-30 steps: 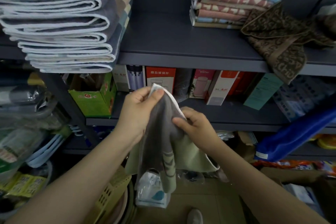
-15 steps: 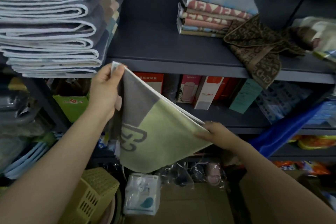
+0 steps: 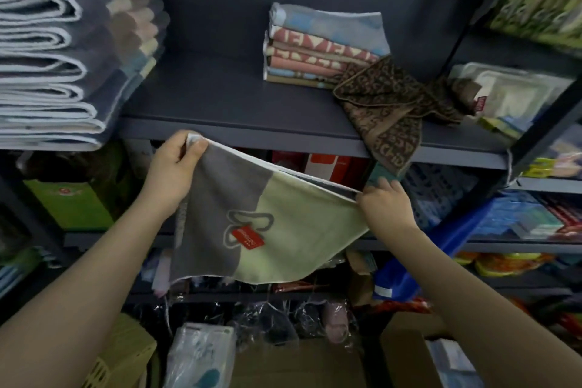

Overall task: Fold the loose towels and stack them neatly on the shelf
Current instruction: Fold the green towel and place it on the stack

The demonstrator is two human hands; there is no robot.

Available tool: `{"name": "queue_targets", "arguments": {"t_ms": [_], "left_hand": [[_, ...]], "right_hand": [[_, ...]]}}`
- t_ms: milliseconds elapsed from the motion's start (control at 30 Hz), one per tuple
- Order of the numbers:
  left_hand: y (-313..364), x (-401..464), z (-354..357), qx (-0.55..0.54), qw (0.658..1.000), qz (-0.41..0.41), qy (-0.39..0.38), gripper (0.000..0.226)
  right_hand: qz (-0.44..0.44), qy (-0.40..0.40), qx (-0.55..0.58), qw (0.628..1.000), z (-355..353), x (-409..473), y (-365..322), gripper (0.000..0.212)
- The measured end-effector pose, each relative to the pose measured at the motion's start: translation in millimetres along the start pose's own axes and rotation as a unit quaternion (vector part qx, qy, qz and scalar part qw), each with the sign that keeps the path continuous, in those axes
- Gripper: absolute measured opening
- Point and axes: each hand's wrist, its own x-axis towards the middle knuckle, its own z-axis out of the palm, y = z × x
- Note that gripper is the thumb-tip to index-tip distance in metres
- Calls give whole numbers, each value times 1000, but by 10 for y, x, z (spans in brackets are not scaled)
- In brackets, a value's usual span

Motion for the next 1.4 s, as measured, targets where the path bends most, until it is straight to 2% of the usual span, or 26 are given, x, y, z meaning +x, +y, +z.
{"name": "queue_targets", "arguments": {"t_ms": [67, 133, 233, 300, 367, 433, 467, 533, 600, 633, 767, 833, 933, 967, 1033, 1067, 1100, 1233, 1333, 1400], "left_hand": [[95, -42, 126, -136, 988, -73, 21, 23], [117, -51, 181, -154, 983, -90, 52, 25], [99, -79, 245, -46, 997, -44, 37, 23], [83, -121, 314, 67, 997, -6, 28, 23], [125, -175, 400, 135, 990, 18, 40, 26], [220, -234, 495, 139, 989, 31, 37, 20], [284, -262, 556, 131, 990, 40, 27, 16], [460, -313, 703, 88, 995, 43, 5, 14], [675, -358, 853, 9, 1000, 24, -12, 19], [774, -380, 911, -32, 999, 17, -25, 22], [1077, -514, 1050, -113, 986, 44, -116, 24], [1174, -587, 1105, -126, 980, 64, -140, 19], [1272, -689, 1175, -159, 972, 59, -164, 11], [1295, -727, 1189, -168, 968, 59, -177, 9], [1342, -804, 1212, -204, 956, 44, -205, 12], [1362, -832, 1220, -226, 951, 26, -211, 14], [1377, -849, 1223, -237, 949, 9, -209, 15], [1374, -897, 1243, -206, 961, -13, -182, 15], [1309, -942, 1262, -210, 961, -47, -176, 18], [1222, -962, 1264, -179, 966, -67, -176, 17]], "right_hand": [[27, 14, 46, 998, 96, 26, 148, 21], [69, 17, 167, 983, 207, 27, 306, 29], [161, -41, 411, 896, 282, 4, 490, 42], [220, -41, 458, 860, 277, -9, 547, 45], [236, -67, 466, 850, 210, -44, 539, 40], [187, -106, 497, 841, 101, -118, 475, 26], [151, -114, 541, 820, 22, -174, 432, 16], [79, -124, 656, 740, -177, -294, 359, 6], [12, -116, 741, 662, -385, -365, 325, 5], [-16, -109, 765, 635, -477, -382, 320, 8], [-110, -108, 818, 553, -687, -423, 356, 21], [-155, -100, 807, 561, -692, -445, 379, 28], [-149, -22, 780, 608, -704, -474, 365, 24], [-139, 28, 758, 637, -702, -483, 364, 20], [-124, 136, 665, 724, -678, -483, 384, 19], [-125, 159, 633, 748, -661, -470, 397, 20], [-133, 161, 620, 756, -659, -466, 413, 22], [-181, 123, 639, 737, -605, -461, 425, 11], [-166, 170, 636, 734, -549, -464, 452, 13], [-154, 182, 665, 708, -527, -462, 485, 22]]}}
